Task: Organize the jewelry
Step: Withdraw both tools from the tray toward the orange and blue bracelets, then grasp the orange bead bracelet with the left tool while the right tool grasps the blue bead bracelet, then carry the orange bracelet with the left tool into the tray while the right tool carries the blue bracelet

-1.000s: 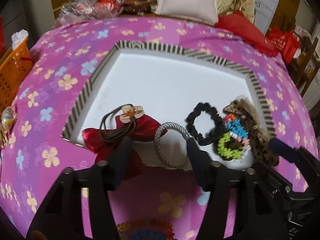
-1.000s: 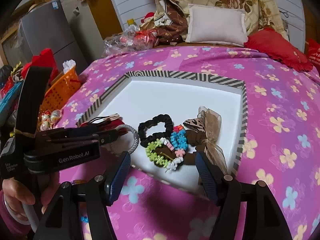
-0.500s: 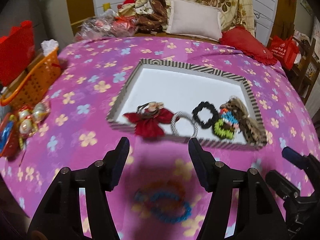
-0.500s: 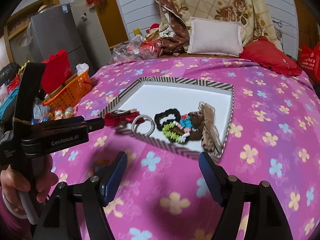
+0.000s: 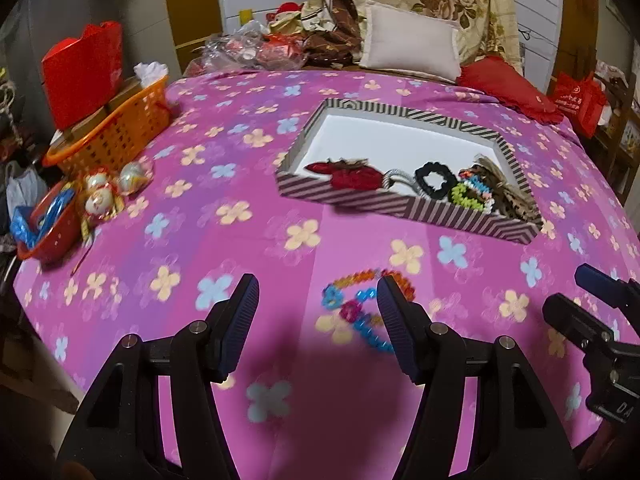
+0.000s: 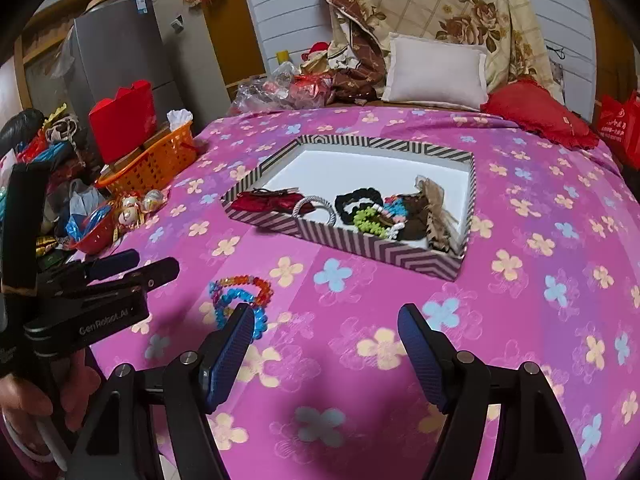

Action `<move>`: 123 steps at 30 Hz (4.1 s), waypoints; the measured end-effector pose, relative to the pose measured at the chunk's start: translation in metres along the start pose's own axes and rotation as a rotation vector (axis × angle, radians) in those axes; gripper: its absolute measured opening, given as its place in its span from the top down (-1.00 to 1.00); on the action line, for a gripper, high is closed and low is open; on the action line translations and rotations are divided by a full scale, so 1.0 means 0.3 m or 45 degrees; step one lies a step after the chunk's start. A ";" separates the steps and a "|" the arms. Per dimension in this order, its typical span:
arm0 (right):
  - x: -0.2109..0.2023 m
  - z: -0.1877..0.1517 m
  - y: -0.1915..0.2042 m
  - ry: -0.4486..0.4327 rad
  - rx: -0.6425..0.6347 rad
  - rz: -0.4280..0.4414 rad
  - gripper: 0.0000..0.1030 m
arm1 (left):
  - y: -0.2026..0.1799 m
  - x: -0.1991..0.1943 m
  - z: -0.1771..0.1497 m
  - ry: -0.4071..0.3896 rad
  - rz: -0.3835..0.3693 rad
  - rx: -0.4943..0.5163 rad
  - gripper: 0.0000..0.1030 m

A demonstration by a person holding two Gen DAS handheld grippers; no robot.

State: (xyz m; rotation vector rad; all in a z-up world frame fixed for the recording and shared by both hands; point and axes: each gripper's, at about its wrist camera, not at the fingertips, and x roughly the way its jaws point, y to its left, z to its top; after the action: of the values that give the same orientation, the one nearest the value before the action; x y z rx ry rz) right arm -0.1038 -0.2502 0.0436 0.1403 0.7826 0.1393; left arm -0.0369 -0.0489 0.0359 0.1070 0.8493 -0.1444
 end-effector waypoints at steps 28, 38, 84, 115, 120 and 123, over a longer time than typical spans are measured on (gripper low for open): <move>0.079 -0.070 0.073 0.101 -0.073 0.036 -0.59 | 0.159 0.054 -0.162 0.147 -0.017 -0.111 -0.19; 0.155 -0.064 0.094 0.144 -0.114 0.048 -0.59 | 0.158 0.128 -0.102 0.194 -0.085 -0.147 -0.19; 0.381 -0.008 0.219 0.209 -0.296 0.090 -0.07 | 0.225 0.315 0.053 0.334 -0.242 -0.281 0.85; 0.141 0.067 0.199 0.024 -0.381 0.019 0.85 | 0.171 0.177 0.097 0.267 -0.305 -0.225 0.85; 0.109 0.088 0.188 0.000 -0.375 0.014 0.85 | 0.148 0.140 0.133 0.239 -0.312 -0.194 0.85; 0.092 0.101 0.178 -0.014 -0.365 0.019 0.85 | 0.131 0.117 0.152 0.221 -0.315 -0.176 0.85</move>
State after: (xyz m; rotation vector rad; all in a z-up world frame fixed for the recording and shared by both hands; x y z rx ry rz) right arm -0.0669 -0.1951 0.0551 -0.1247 0.7425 0.2631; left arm 0.0264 -0.0201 0.0408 -0.1176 1.0421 -0.3107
